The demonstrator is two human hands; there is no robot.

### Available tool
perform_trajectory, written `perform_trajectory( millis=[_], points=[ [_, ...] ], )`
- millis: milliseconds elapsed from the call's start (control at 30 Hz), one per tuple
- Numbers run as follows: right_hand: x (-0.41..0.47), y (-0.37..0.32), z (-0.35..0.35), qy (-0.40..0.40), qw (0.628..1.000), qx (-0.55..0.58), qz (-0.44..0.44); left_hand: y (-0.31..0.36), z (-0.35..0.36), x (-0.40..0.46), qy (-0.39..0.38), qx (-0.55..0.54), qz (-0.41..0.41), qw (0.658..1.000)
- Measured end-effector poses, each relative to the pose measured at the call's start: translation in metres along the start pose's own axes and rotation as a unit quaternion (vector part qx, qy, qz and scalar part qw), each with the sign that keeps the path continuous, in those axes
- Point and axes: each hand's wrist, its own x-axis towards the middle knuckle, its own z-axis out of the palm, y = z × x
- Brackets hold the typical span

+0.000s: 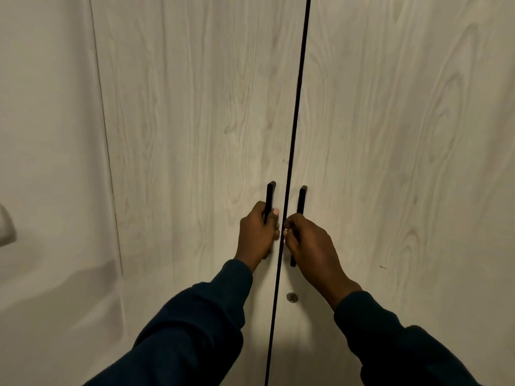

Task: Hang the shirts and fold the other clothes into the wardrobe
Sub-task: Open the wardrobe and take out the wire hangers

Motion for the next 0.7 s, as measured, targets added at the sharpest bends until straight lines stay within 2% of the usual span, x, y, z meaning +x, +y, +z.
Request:
perform_trajectory(
  millis=[67, 333, 400, 533, 700],
  points=[
    [0.002, 0.002, 0.004, 0.021, 1.0, 0.016, 0.0, -0.003, 0.003, -0.005, -0.002, -0.032, 0.003, 0.999],
    [-0.003, -0.014, 0.01, 0.14, 0.987, 0.067, 0.037, 0.01, 0.0, -0.028, 0.036, 0.003, -0.007, 0.999],
    [-0.006, -0.018, 0.01, 0.121, 0.988, 0.089, 0.037, 0.013, -0.001, -0.04, 0.068, 0.023, -0.007, 0.997],
    [-0.013, -0.036, 0.008, 0.024, 0.982, 0.179, 0.044, 0.024, -0.019, -0.067, 0.106, 0.041, -0.014, 0.993],
    [-0.037, -0.068, 0.003, -0.024, 0.941, 0.336, 0.031, 0.041, -0.068, -0.111, 0.118, 0.035, -0.007, 0.992]
  ],
)
